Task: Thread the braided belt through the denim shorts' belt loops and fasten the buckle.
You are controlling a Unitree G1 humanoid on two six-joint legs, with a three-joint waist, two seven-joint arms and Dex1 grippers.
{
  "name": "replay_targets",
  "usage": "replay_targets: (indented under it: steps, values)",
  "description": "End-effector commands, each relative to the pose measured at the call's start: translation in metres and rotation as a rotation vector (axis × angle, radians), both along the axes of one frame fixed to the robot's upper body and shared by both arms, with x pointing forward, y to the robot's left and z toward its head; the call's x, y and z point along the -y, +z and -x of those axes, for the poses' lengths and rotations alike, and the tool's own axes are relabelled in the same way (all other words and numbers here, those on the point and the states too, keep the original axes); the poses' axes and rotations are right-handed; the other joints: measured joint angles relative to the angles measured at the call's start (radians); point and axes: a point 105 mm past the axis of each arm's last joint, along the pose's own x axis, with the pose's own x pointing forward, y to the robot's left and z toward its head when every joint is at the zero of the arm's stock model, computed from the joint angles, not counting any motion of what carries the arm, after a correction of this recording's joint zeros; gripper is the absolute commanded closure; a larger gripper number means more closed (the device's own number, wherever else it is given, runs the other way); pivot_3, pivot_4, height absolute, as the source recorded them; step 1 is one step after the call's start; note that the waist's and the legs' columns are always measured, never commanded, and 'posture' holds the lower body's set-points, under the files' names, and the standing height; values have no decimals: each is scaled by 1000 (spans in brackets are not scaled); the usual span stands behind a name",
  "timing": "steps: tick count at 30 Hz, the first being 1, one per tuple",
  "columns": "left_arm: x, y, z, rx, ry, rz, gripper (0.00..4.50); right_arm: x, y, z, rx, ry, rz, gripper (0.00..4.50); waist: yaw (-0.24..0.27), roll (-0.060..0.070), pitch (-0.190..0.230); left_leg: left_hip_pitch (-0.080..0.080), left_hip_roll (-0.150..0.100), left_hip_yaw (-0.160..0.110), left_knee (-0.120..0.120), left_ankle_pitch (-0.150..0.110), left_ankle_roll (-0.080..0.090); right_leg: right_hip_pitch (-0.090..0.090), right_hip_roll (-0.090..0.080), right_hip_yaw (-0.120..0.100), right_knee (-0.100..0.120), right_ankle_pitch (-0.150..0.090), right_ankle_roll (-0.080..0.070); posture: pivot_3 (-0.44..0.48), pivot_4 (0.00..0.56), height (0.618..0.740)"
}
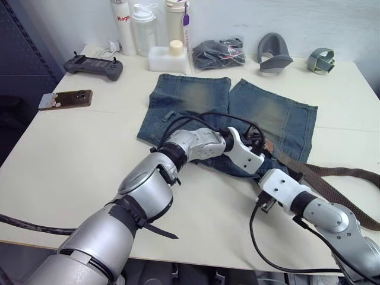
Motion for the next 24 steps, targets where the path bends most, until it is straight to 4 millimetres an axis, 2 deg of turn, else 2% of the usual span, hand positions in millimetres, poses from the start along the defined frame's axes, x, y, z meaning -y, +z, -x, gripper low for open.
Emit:
replay_targets:
  steps: [1, 5, 11, 15, 20, 21, 24]
  values:
    - [-14, 2, 0, 30, -42, -15, 4462, -2, 3, -5, 16, 6, -2, 4500, 0, 0, 0, 0, 0, 0, 0, 0, 0, 0, 0, 0, 0, 0, 0, 0, 150, 648]
    - [-27, 5, -11, 42, 11, -17, 4462, -2, 1, -6, 5, 15, 4, 4500, -6, 0, 0, 0, 0, 0, 0, 0, 0, -1, 0, 0, 1, 0, 0, 0, 150, 648]
    - [-65, 27, -37, 77, 139, -3, 4462, 0, -5, -7, -26, 6, 2, 4500, -19, 0, 0, 0, 0, 1, 0, 0, 0, -1, 0, 1, 3, 0, 0, 0, 150, 648]
    - [-81, 32, -44, 51, 188, -72, 4462, 5, -10, -8, -60, -43, -31, 4500, -25, 0, 0, 0, 0, 1, 0, 0, -1, -2, 0, 1, 4, 0, 0, 0, 150, 648]
    - [-98, 52, -40, 12, 192, -94, 4462, 12, -13, -11, -97, -102, -70, 4500, -27, 0, 0, 0, 0, 1, 0, 1, -1, -3, 0, 1, 4, -1, -1, 0, 150, 648]
    - [-105, 55, -40, 1, 209, -93, 4462, 12, -13, -12, -99, -105, -68, 4500, -28, 0, 0, 0, 0, 2, 0, 1, -1, -3, 0, 1, 4, -1, -1, 0, 150, 648]
    - [-146, 54, -45, -51, 313, -126, 4462, 11, -13, -14, -109, -97, -69, 4500, -28, 0, 0, 0, 0, 1, 0, 1, -2, -3, 0, 1, 5, -1, -2, 0, 150, 648]
